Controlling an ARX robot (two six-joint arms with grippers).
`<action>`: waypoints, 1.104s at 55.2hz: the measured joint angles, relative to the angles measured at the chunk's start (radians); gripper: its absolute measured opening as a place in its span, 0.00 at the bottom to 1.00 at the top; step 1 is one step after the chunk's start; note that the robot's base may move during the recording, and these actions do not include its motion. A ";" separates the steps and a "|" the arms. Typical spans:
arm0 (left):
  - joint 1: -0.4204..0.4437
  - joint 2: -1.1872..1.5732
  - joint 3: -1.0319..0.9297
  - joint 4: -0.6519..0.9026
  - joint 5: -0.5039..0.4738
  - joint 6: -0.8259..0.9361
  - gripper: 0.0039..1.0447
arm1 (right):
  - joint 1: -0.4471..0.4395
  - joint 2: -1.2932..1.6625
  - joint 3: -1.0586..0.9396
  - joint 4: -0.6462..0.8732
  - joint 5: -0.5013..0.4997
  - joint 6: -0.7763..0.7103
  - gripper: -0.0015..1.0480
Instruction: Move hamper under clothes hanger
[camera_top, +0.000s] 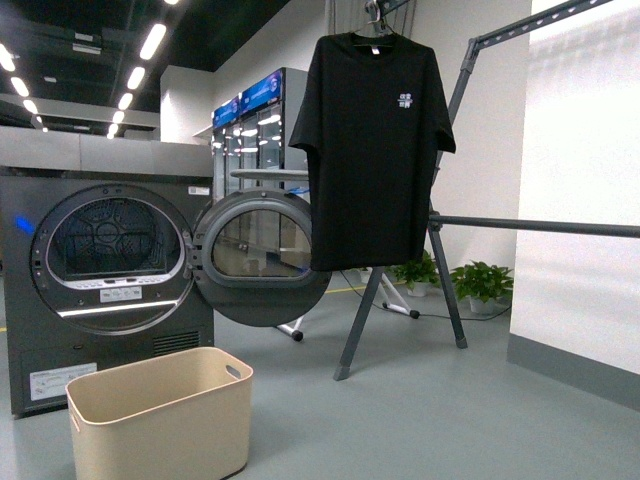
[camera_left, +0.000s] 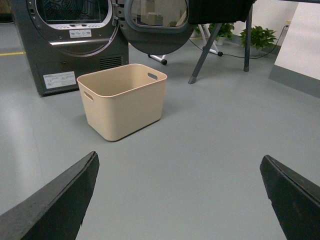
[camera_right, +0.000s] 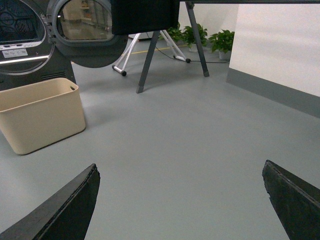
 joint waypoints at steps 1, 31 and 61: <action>0.000 0.000 0.000 0.000 0.000 0.000 0.94 | 0.000 0.000 0.000 0.000 0.000 0.000 0.92; 0.000 0.002 0.000 0.000 0.000 0.000 0.94 | 0.000 0.000 0.000 -0.001 0.000 0.000 0.92; 0.000 0.001 0.000 -0.001 0.000 0.000 0.94 | 0.000 0.000 0.000 0.000 0.000 0.000 0.92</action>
